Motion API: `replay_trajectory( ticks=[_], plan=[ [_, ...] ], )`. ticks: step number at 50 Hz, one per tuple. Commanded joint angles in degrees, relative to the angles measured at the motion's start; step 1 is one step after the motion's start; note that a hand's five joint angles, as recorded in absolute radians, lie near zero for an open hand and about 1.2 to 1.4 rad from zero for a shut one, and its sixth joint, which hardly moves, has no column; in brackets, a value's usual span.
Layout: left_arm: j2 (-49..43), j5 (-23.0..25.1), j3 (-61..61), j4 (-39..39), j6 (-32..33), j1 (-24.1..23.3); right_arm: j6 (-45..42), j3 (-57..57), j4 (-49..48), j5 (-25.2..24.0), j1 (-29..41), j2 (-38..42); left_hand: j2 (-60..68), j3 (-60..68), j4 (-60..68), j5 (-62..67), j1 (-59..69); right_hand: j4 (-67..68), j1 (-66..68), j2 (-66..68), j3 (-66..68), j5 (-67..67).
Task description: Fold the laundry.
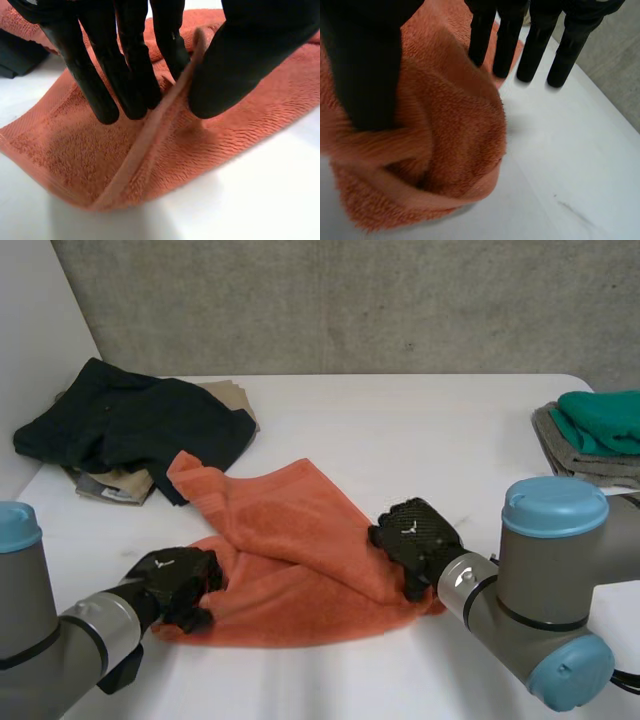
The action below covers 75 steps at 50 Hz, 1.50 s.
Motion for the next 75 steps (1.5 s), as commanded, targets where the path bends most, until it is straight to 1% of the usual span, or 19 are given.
replay_trajectory(
  ticks=[1, 5, 13, 18, 22, 24, 26, 27, 29, 32, 37, 43, 49, 54, 60, 64, 65, 67, 75],
  plan=[
    [-0.5, -2.9, 2.3, 3.4, 0.1, -0.2, -0.1, -1.3, 0.4, 2.0, -0.6, 0.6, 17.1, 17.5, 17.1, 17.4, 15.7, 45.7, 45.4, 45.3, 45.7, 47.8],
    [0.3, -5.8, 3.5, 5.3, 0.4, -1.4, 0.0, -0.2, 0.3, 3.0, -0.8, -2.6, 17.1, 17.5, 17.1, 17.4, 15.7, 45.7, 45.4, 45.3, 45.7, 47.8],
    [2.8, -8.8, 8.8, 5.7, 1.0, -5.7, -1.6, 4.4, 6.4, 3.8, -3.8, -16.5, 17.1, 17.5, 17.1, 17.4, 15.7, 45.7, 45.4, 45.3, 45.7, 47.8],
    [2.8, -9.1, 12.8, 5.7, 1.1, -6.0, -5.6, 6.8, 21.6, 3.5, -8.1, -23.1, 17.1, 17.5, 17.1, 17.4, 15.7, 45.7, 45.4, 45.3, 45.7, 47.8],
    [2.6, -9.3, 15.9, 5.5, 1.1, -6.1, -6.3, 9.5, 35.8, -0.1, -9.0, -24.6, 17.1, 17.5, 17.1, 17.4, 15.7, 45.7, 45.4, 45.3, 45.7, 47.8],
    [2.4, -9.3, 17.4, 5.3, 1.1, -6.2, -4.7, 9.8, 39.2, -4.6, -7.1, -25.2, 17.1, 17.5, 17.1, 17.4, 15.7, 45.7, 45.4, 45.3, 45.7, 47.8],
    [2.4, -9.3, 18.2, 5.3, 1.3, -6.2, -2.9, 9.2, 39.3, -6.6, -5.4, -25.2, 17.1, 17.5, 17.1, 17.4, 15.7, 30.6, 30.3, 30.2, 30.5, 32.6],
    [2.5, -9.3, 18.9, 5.4, 1.7, -6.2, -1.3, 8.2, 39.2, -8.6, -4.3, -25.2, 17.1, 17.5, 17.1, 17.4, 15.7, 0.8, 0.5, 0.4, 0.8, 2.9],
    [2.5, -9.3, 19.7, 5.4, 2.2, -6.1, -0.3, 6.2, 39.2, -9.8, -3.5, -25.4, 17.1, 17.5, 17.1, 17.4, 15.7, -24.3, -24.6, -24.7, -24.3, -22.2],
    [2.7, -9.3, 20.8, 5.3, 3.3, -6.0, -0.3, 1.2, 38.6, -10.2, -4.4, -25.3, 17.1, 17.5, 17.1, 17.4, 15.7, -24.3, -24.6, -24.7, -24.3, -22.2],
    [3.0, -9.2, 21.0, 5.1, 5.4, -6.3, -2.4, -8.7, 37.1, -7.9, -7.6, -20.4, 17.1, 17.5, 17.1, 17.4, 15.7, -24.3, -24.6, -24.7, -24.3, -22.2],
    [5.2, -9.0, 20.2, 4.9, 8.0, -7.3, -5.1, -23.8, 35.4, -3.4, -6.3, -6.1, 17.1, 17.5, 17.1, 17.4, 15.7, -24.3, -24.6, -24.7, -24.3, -22.2],
    [10.4, -9.0, 19.0, 4.8, 9.1, -8.1, -5.0, -35.9, 25.7, -4.9, 2.1, 8.9, 17.1, 17.5, 17.1, 17.4, 15.7, -24.3, -24.6, -24.7, -24.3, -22.2],
    [15.1, -8.9, 17.5, 5.1, 11.0, -8.2, -4.3, -40.5, 15.0, -6.0, 4.5, 15.9, 17.1, 17.5, 17.1, 17.4, 15.7, -24.3, -24.6, -24.7, -24.3, -22.2],
    [16.1, -8.8, 17.1, 5.0, 11.8, -8.6, -3.6, -44.0, 8.4, -13.0, 7.9, 23.0, 17.1, 17.5, 17.1, 17.4, 15.7, -24.3, -24.6, -24.7, -24.3, -22.2],
    [15.7, -8.8, 17.2, 4.9, 11.9, -8.6, -3.6, -48.4, 8.4, -13.1, 8.4, 27.5, 17.1, 17.5, 17.1, 17.4, 15.7, 1.6, 1.3, 1.2, 1.6, 3.7],
    [15.3, -8.7, 17.4, 5.1, 11.9, -8.6, -3.6, -49.8, 8.4, -12.3, 8.4, 28.4, 17.1, 17.5, 17.1, 17.4, 15.7, 24.3, 24.1, 23.9, 24.3, 26.4],
    [15.0, -8.7, 17.6, 5.3, 12.0, -8.7, -3.6, -51.1, 8.0, -11.2, 8.4, 28.6, 17.1, 17.5, 17.1, 17.4, 15.7, 45.6, 45.3, 45.2, 45.6, 47.7],
    [11.5, -9.0, 23.8, 6.2, 14.6, -7.7, -3.6, -53.8, -0.4, 4.1, 5.4, 17.8, 17.1, 17.5, 17.1, 17.4, 15.7, 45.7, 45.4, 45.3, 45.7, 47.8]
  ],
)
